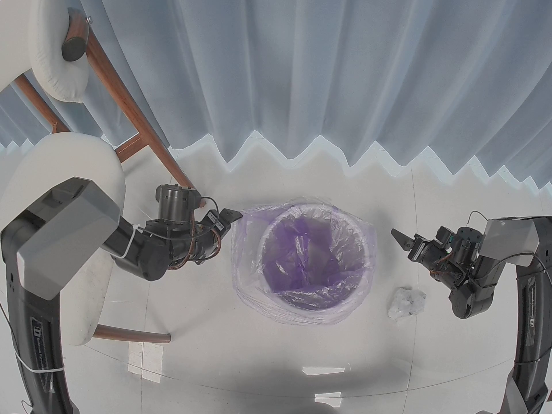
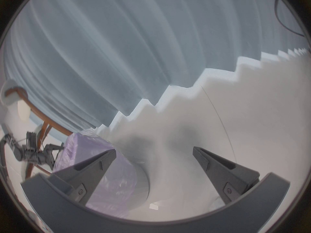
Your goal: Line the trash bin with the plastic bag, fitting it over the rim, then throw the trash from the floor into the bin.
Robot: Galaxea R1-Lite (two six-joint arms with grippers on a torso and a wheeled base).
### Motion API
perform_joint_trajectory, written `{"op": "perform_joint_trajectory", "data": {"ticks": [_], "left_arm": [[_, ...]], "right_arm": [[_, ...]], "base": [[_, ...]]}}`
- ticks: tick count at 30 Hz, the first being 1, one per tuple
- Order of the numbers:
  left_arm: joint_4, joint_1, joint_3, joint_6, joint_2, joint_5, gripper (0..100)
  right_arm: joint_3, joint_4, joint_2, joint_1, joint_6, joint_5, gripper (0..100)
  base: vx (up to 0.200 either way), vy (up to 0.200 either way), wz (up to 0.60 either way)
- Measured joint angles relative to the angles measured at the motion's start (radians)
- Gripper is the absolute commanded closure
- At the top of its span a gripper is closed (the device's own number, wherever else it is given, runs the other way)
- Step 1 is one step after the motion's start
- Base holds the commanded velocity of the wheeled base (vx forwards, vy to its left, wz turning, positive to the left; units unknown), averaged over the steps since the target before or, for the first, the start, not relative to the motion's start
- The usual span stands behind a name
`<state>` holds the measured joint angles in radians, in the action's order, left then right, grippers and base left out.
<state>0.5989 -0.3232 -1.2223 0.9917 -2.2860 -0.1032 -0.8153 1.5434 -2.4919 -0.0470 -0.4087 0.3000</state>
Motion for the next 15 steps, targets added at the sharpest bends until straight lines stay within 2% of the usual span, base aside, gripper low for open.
{"op": "perform_joint_trajectory", "data": {"ticks": [4,10,15], "left_arm": [[0.046,-0.021,0.129,0.005,0.078,-0.001,0],[0.214,-0.058,0.321,-0.034,0.143,0.010,0],[0.334,-0.072,0.397,-0.053,0.148,0.089,0]], "right_arm": [[0.077,0.009,0.036,0.009,-0.068,-0.010,0],[0.173,0.010,0.091,0.007,-0.093,-0.061,0],[0.239,0.010,0.169,-0.001,-0.100,-0.091,0]], "base": [[0.000,0.000,0.00],[0.000,0.000,0.00],[0.000,0.000,0.00]]}}
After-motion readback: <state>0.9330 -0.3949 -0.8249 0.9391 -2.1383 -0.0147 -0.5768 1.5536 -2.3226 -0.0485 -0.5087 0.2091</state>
